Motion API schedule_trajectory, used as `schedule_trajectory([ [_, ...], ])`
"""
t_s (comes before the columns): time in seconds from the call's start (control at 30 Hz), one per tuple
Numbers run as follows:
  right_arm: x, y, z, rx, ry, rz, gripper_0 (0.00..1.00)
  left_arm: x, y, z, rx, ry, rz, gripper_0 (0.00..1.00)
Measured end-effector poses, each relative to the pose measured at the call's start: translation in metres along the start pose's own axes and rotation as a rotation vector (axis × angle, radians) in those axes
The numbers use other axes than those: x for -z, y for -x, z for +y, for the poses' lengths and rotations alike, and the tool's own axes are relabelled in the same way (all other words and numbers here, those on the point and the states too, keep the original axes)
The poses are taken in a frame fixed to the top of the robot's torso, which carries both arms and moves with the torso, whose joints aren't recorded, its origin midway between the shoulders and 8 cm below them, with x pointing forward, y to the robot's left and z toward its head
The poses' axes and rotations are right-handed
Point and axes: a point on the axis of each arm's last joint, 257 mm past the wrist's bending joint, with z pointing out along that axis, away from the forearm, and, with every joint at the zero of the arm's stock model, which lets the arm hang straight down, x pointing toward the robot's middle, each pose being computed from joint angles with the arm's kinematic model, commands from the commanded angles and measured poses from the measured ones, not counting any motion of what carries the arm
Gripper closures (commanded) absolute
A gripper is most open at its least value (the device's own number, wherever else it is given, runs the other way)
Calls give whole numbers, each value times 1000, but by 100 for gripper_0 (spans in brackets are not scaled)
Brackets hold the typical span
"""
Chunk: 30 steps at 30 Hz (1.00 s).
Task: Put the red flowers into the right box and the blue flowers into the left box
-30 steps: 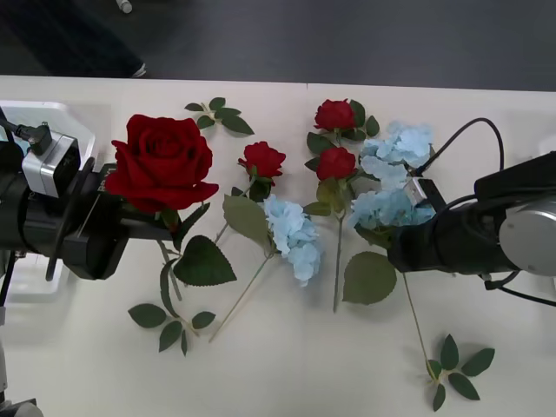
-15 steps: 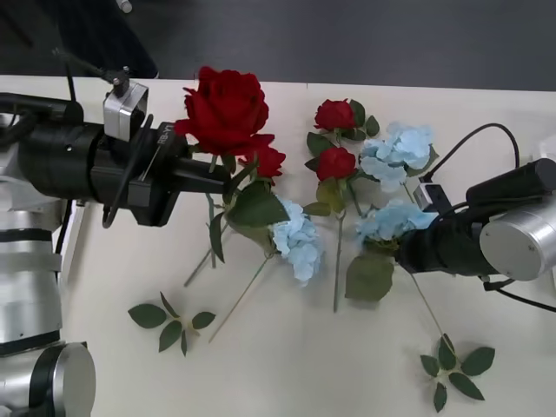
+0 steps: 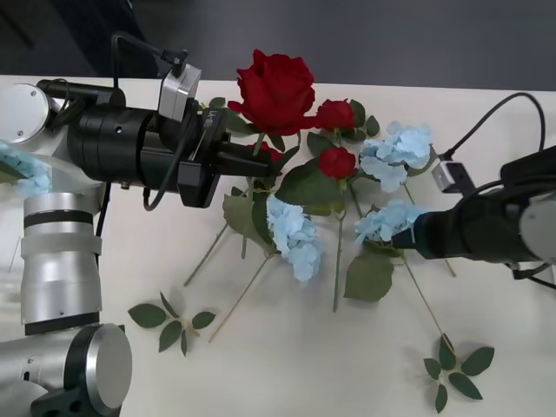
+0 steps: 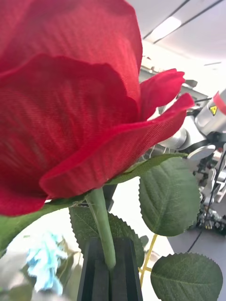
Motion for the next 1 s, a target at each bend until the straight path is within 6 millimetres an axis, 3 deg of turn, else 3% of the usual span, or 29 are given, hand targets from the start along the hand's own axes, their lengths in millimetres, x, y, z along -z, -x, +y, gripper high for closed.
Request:
schedule_trajectory([
  [0.23, 71, 5, 5, 10, 98, -71, 0, -10, 2, -8, -2, -37, -16, 100],
  [0.37, 92, 18, 8, 85, 159, -191, 0, -10, 2, -8, -2, -39, -15, 100],
  [0.47, 99, 35, 25, 233, 228, -338, 0, -10, 2, -8, -2, -39, -15, 100],
  [0.63, 90, 38, 70, 350, 355, -473, 0, -10, 2, -8, -2, -40, -14, 100],
  [0.9, 47, -8, 116, 542, 435, -473, 0, -10, 3, -6, -1, -32, -18, 100],
  [1.0, 41, -9, 129, 565, 458, -514, 0, -10, 3, -5, -1, -29, -19, 100],
])
